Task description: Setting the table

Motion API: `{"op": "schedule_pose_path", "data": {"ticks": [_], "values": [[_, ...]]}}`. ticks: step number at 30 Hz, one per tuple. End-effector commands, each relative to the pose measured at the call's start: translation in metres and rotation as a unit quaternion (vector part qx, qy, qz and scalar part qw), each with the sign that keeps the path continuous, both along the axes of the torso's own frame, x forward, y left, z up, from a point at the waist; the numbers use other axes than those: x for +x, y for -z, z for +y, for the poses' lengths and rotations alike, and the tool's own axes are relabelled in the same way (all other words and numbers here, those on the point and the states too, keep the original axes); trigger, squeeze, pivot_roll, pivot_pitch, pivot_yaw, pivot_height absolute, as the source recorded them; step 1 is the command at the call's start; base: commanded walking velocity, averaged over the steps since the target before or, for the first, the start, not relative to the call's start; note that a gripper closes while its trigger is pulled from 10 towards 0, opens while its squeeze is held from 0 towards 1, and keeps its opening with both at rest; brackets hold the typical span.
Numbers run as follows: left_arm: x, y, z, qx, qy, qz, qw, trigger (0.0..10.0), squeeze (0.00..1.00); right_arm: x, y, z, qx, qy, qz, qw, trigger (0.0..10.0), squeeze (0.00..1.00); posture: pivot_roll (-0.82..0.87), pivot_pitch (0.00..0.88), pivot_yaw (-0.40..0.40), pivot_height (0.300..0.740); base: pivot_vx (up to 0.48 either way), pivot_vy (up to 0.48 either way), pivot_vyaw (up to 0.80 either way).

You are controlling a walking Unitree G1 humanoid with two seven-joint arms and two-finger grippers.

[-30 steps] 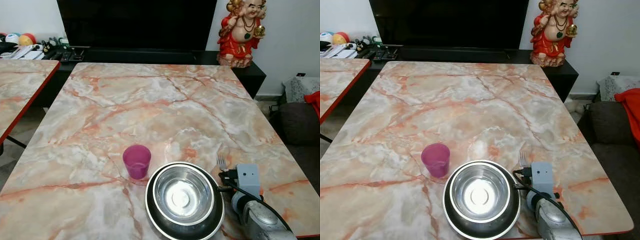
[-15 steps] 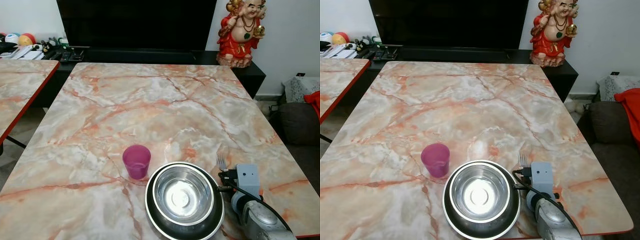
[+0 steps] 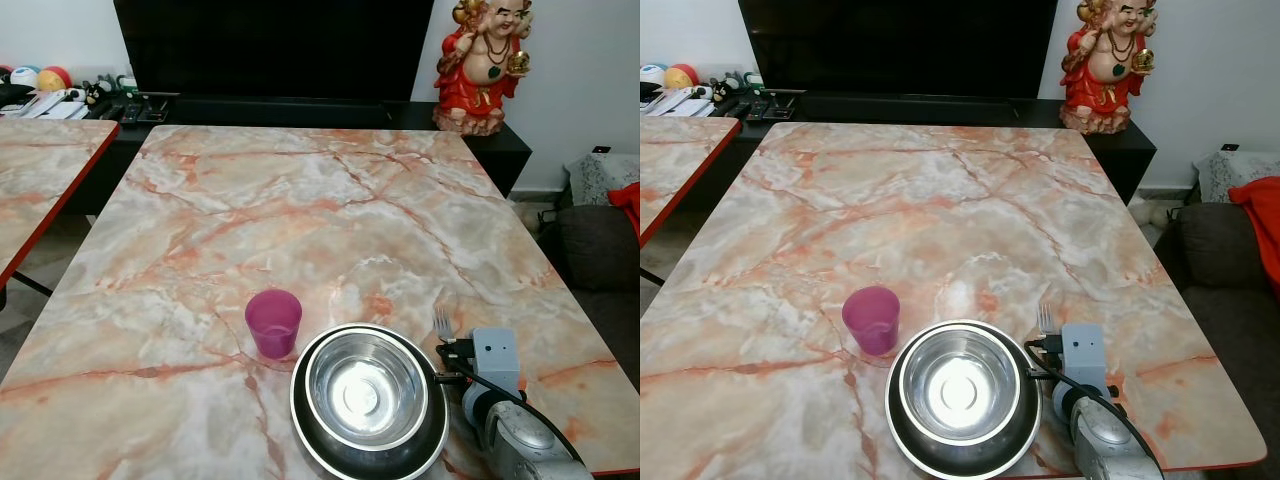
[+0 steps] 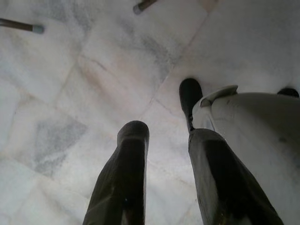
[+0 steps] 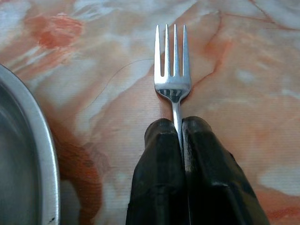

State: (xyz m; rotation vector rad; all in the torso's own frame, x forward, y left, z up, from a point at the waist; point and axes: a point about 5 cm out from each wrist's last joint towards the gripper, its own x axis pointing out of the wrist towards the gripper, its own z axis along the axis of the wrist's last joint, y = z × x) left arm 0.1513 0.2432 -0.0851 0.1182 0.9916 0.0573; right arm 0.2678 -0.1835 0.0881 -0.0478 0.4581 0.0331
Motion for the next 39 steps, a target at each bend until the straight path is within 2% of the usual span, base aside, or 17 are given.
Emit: {"op": "schedule_pose_path", "data": {"ticks": [1,5,9,10,11,12,13,14,17,25,28,32,39], "values": [[-0.001,0.001,0.000,0.005,0.009,0.015,1.000,10.0,0.00,-0.004,0.011,-0.003,-0.002,0.005,0.028,1.000,10.0,0.52,-0.08,0.122,-0.041,0.740,0.000,0.000,0.00],[0.003,-0.001,0.003,0.007,0.009,0.012,1.000,10.0,0.00,-0.004,0.011,-0.002,-0.002,0.005,0.028,1.000,10.0,0.51,-0.08,0.123,-0.041,0.740,0.000,0.000,0.00],[-0.001,0.000,0.005,0.008,0.008,0.014,1.000,10.0,0.00,-0.004,0.011,-0.001,0.001,0.006,0.028,1.000,10.0,0.47,-0.08,0.122,-0.040,0.740,0.000,0.000,0.00],[-0.002,0.000,0.005,0.008,0.008,0.015,1.000,10.0,0.00,-0.004,0.011,-0.001,0.000,0.006,0.028,1.000,10.0,0.41,-0.08,0.122,-0.040,0.740,0.000,0.000,0.00],[-0.006,0.001,0.006,0.008,0.008,0.018,1.000,10.0,0.00,-0.003,0.011,-0.001,0.000,0.005,0.028,1.000,10.0,0.06,-0.08,0.122,-0.040,0.740,0.000,0.000,0.00],[-0.008,0.001,0.007,0.008,0.007,0.019,1.000,10.0,0.00,-0.003,0.011,-0.001,-0.001,0.004,0.028,1.000,10.0,0.06,-0.08,0.122,-0.040,0.740,0.000,0.000,0.00],[-0.011,0.002,0.007,0.008,0.007,0.021,1.000,10.0,0.00,-0.003,0.011,-0.001,-0.001,0.003,0.027,1.000,10.0,0.02,-0.08,0.122,-0.040,0.740,0.000,0.000,0.00],[-0.019,0.005,0.008,0.008,0.006,0.026,1.000,10.0,0.00,-0.003,0.010,-0.001,0.002,0.004,0.023,1.000,10.0,0.00,-0.08,0.122,-0.040,0.740,0.000,0.000,0.00],[-0.023,0.006,0.008,0.009,0.007,0.028,1.000,10.0,0.00,-0.001,0.008,-0.001,0.005,0.004,0.014,1.000,10.0,0.00,-0.08,0.123,-0.042,0.740,0.000,0.000,0.00],[-0.021,0.006,0.005,0.009,0.012,0.030,0.999,10.0,0.00,0.001,0.005,0.004,0.017,-0.004,0.004,1.000,10.0,0.00,-0.08,0.122,-0.041,0.740,0.000,0.000,0.00],[-0.013,0.005,0.000,0.009,0.016,0.025,1.000,10.0,0.00,0.000,0.006,0.007,0.019,-0.017,0.011,1.000,10.0,0.00,-0.08,0.122,-0.039,0.740,0.000,0.000,0.00],[-0.009,0.004,0.000,0.009,0.018,0.023,1.000,10.0,0.00,-0.001,0.006,0.006,0.020,-0.018,0.008,1.000,10.0,0.00,-0.08,0.122,-0.039,0.740,0.000,0.000,0.00],[-0.003,0.001,0.003,0.011,0.018,0.020,1.000,10.0,0.00,0.006,-0.007,0.000,0.025,0.008,-0.039,0.999,10.0,0.00,-0.08,0.123,-0.037,0.740,0.000,0.000,0.00]]}}
